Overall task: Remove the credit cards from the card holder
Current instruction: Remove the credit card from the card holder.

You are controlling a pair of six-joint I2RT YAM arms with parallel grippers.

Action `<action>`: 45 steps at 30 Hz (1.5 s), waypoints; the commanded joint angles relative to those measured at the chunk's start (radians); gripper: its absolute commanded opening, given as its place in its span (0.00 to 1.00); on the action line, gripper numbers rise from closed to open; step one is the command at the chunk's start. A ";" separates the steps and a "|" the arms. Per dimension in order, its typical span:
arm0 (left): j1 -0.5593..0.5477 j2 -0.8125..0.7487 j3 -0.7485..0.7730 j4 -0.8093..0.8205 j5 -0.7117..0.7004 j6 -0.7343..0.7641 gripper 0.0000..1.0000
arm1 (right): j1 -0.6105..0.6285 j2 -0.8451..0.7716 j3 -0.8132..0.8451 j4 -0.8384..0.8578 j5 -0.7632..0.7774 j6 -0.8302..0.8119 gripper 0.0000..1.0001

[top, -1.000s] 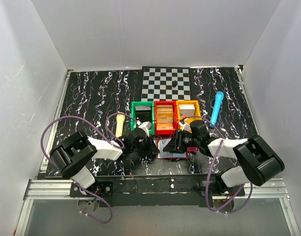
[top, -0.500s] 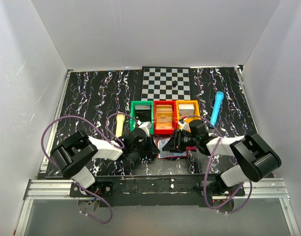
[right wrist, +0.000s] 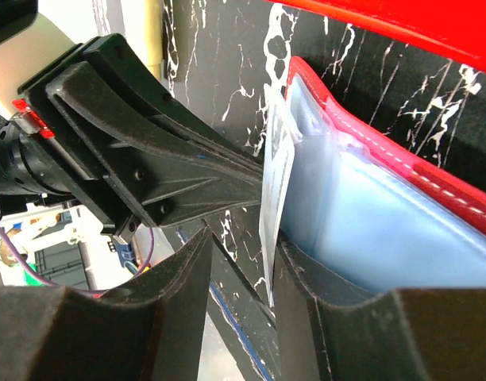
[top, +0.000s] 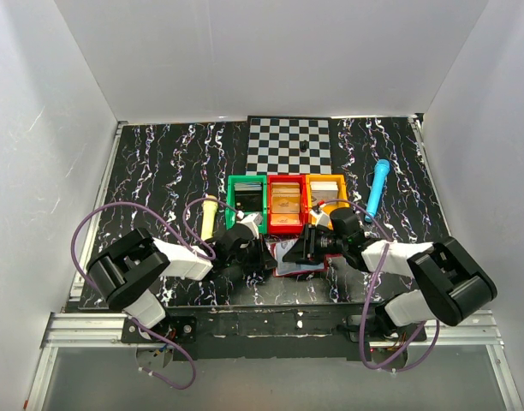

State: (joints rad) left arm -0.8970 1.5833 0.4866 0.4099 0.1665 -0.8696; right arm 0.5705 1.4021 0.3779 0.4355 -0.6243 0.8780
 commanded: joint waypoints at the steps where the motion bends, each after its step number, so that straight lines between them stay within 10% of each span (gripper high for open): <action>1: -0.010 0.003 -0.028 -0.105 -0.018 0.001 0.00 | 0.005 -0.038 0.009 0.011 -0.009 -0.014 0.42; 45: -0.008 0.007 -0.040 -0.138 -0.048 -0.017 0.00 | -0.054 -0.153 -0.007 -0.176 0.018 -0.105 0.38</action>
State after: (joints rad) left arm -0.8978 1.5822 0.4850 0.4026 0.1486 -0.9024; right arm 0.5243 1.2686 0.3759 0.2665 -0.6037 0.7986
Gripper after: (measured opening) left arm 0.009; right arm 0.391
